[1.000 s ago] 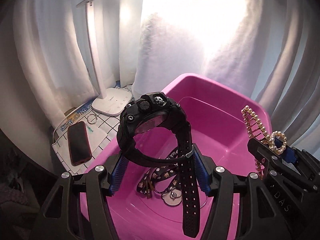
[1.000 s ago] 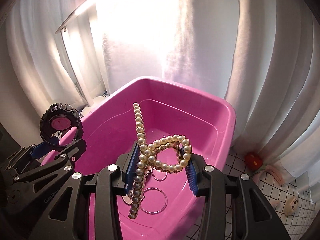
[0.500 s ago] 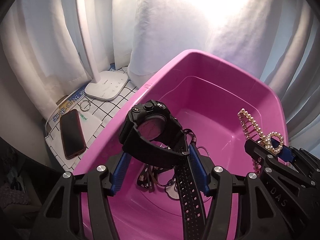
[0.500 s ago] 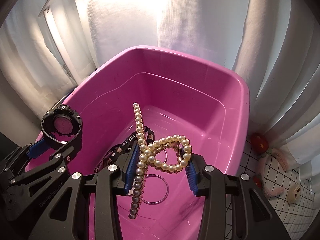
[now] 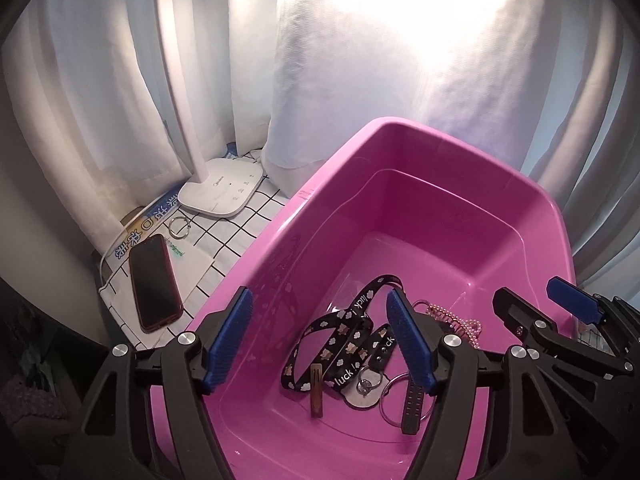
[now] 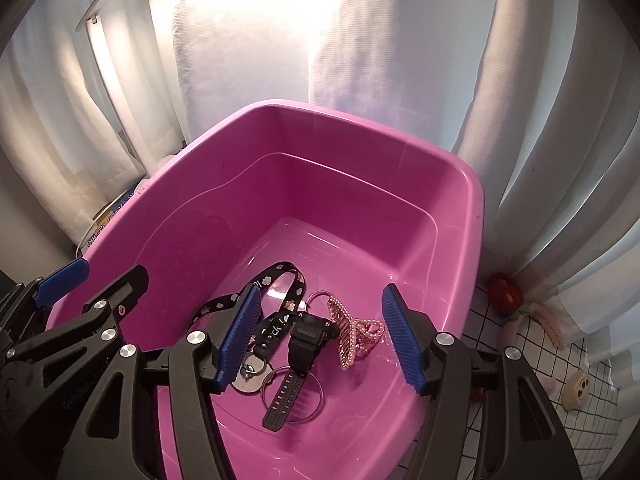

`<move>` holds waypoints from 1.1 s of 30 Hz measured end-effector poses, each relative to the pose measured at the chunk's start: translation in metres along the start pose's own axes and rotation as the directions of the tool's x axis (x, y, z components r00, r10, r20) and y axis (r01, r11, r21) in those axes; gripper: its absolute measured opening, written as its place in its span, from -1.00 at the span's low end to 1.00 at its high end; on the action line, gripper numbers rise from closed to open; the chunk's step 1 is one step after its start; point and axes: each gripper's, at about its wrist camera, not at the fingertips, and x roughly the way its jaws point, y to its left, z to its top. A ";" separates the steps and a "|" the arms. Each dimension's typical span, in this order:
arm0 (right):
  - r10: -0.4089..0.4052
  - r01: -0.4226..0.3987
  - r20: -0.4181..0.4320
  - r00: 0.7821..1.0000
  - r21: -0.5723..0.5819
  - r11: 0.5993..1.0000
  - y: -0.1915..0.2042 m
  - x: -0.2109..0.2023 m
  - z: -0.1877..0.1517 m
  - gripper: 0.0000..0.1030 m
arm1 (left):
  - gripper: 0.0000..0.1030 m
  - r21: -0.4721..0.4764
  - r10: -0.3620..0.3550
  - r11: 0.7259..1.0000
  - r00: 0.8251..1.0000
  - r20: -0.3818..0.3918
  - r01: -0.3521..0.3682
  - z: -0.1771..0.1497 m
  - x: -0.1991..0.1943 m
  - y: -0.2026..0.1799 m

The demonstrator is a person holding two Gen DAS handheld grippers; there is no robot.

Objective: Organize jewelry
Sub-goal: 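Move both tools back over the table toward the headband and sloth purse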

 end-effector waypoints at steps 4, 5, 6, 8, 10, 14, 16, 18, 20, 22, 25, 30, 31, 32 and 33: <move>-0.005 0.005 0.007 1.000 0.007 1.000 -0.001 -0.004 -0.001 0.18 | 0.32 0.003 -0.002 1.000 1.000 0.007 0.002 -0.001 -0.002 0.001; -0.011 0.011 0.010 1.000 0.009 1.000 -0.001 -0.005 -0.002 0.18 | 0.32 0.005 -0.002 1.000 1.000 0.009 0.002 -0.001 -0.003 0.000; -0.017 0.017 0.015 1.000 0.011 1.000 -0.002 -0.006 -0.002 0.18 | 0.32 0.006 -0.005 1.000 1.000 0.011 0.005 -0.001 -0.004 0.000; -0.020 0.019 0.019 1.000 0.018 1.000 -0.004 -0.010 -0.004 0.18 | 0.32 0.010 -0.008 1.000 1.000 0.017 0.008 -0.001 -0.007 0.000; -0.024 0.023 0.025 0.999 0.026 0.999 -0.005 -0.014 -0.005 0.18 | 0.32 0.014 -0.010 1.000 1.000 0.023 0.010 -0.001 -0.010 0.000; -0.035 0.033 0.049 0.998 0.039 0.999 -0.008 -0.025 -0.011 0.18 | 0.33 0.019 -0.022 1.000 0.999 0.039 0.021 -0.002 -0.019 -0.002; -0.041 0.038 0.063 0.997 0.055 0.998 -0.012 -0.032 -0.016 0.18 | 0.38 0.025 -0.028 0.999 0.998 0.050 0.027 -0.003 -0.024 -0.004; -0.047 0.041 0.079 0.996 0.080 0.996 -0.019 -0.041 -0.022 0.18 | 0.38 0.030 -0.043 0.999 0.997 0.060 0.042 -0.005 -0.030 -0.009; -0.062 0.052 0.097 0.993 0.105 0.993 -0.028 -0.051 -0.030 0.18 | 0.38 0.040 -0.066 0.997 0.996 0.063 0.064 -0.008 -0.036 -0.016; -0.078 0.063 0.111 0.991 0.136 0.989 -0.041 -0.062 -0.039 0.18 | 0.38 0.057 -0.089 0.995 0.994 0.065 0.085 -0.010 -0.041 -0.028; -0.116 0.092 0.119 0.986 0.190 0.977 -0.067 -0.079 -0.054 0.19 | 0.38 0.085 -0.141 0.987 0.988 0.062 0.135 -0.013 -0.049 -0.051; -0.194 0.153 0.112 0.975 0.296 0.943 -0.120 -0.102 -0.086 0.21 | 0.39 0.159 -0.233 0.963 0.970 0.069 0.220 -0.019 -0.068 -0.102; -0.206 0.163 0.110 0.972 0.315 0.935 -0.131 -0.105 -0.091 0.21 | 0.39 0.171 -0.254 0.956 0.965 0.067 0.239 -0.020 -0.071 -0.113; -0.220 0.173 0.108 0.970 0.333 0.927 -0.142 -0.109 -0.097 0.21 | 0.39 0.184 -0.272 0.949 0.960 0.066 0.257 -0.022 -0.075 -0.124; -0.233 0.184 0.105 0.967 0.348 0.919 -0.152 -0.113 -0.104 0.21 | 0.40 0.197 -0.288 0.942 0.955 0.066 0.270 -0.024 -0.078 -0.136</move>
